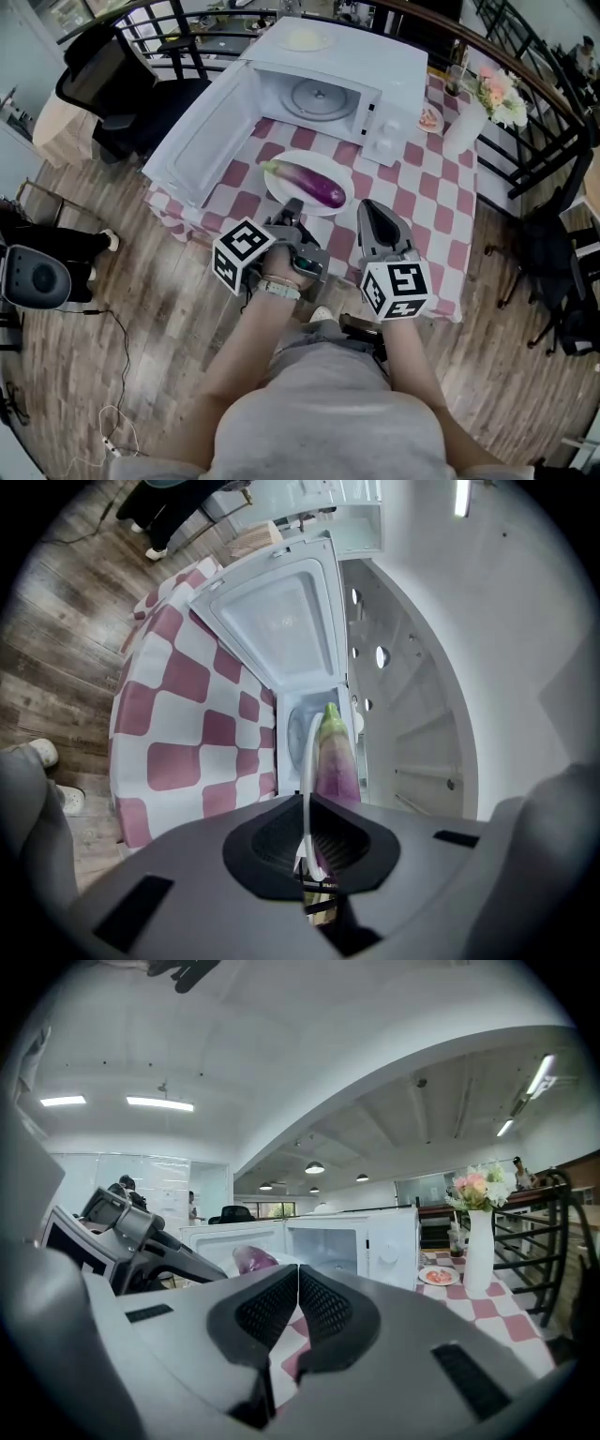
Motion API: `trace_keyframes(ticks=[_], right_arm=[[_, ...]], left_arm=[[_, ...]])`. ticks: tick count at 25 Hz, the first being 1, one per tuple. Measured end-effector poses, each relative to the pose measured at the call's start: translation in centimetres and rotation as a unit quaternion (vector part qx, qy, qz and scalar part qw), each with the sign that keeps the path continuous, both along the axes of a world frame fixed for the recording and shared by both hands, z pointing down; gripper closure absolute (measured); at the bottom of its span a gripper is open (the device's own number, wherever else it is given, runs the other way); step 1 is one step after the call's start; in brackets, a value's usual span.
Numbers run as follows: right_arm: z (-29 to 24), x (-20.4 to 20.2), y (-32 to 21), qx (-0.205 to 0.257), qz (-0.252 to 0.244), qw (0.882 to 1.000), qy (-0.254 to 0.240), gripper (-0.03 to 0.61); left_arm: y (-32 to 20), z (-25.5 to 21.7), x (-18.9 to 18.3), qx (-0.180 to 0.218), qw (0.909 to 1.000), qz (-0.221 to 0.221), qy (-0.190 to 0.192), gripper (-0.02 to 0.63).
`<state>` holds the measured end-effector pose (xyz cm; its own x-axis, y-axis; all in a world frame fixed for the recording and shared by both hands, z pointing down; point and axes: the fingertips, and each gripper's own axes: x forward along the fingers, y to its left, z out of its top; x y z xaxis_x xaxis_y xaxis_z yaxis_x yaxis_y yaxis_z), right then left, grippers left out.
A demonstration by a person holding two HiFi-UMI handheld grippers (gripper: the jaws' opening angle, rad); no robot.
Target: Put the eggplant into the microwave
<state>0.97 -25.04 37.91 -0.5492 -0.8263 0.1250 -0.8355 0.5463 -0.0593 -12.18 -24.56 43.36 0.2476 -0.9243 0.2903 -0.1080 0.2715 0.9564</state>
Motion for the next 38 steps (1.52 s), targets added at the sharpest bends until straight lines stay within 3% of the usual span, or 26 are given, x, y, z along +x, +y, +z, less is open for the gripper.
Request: trace_keyframes(ticks=[11, 23, 30, 38], right_arm=[[-0.6, 0.8, -4.2, 0.025, 0.026, 0.999, -0.003, 0.552], [0.6, -2.2, -10.2, 0.024, 0.029, 0.999, 0.016, 0.552], [1.4, -3.8, -13.6, 0.013, 0.028, 0.999, 0.022, 0.552], [2.8, -4.6, -16.1, -0.006, 0.021, 0.999, 0.037, 0.552]], left_arm=[[-4.5, 0.8, -1.0, 0.005, 1.0, -0.002, 0.004, 0.595], [-11.3, 2.6, -3.3, 0.002, 1.0, 0.008, 0.0, 0.594], [-15.9, 3.9, -4.9, 0.005, 0.9996, 0.015, -0.025, 0.594], [-20.5, 6.7, -5.1, -0.013, 0.9992, 0.034, -0.019, 0.594]])
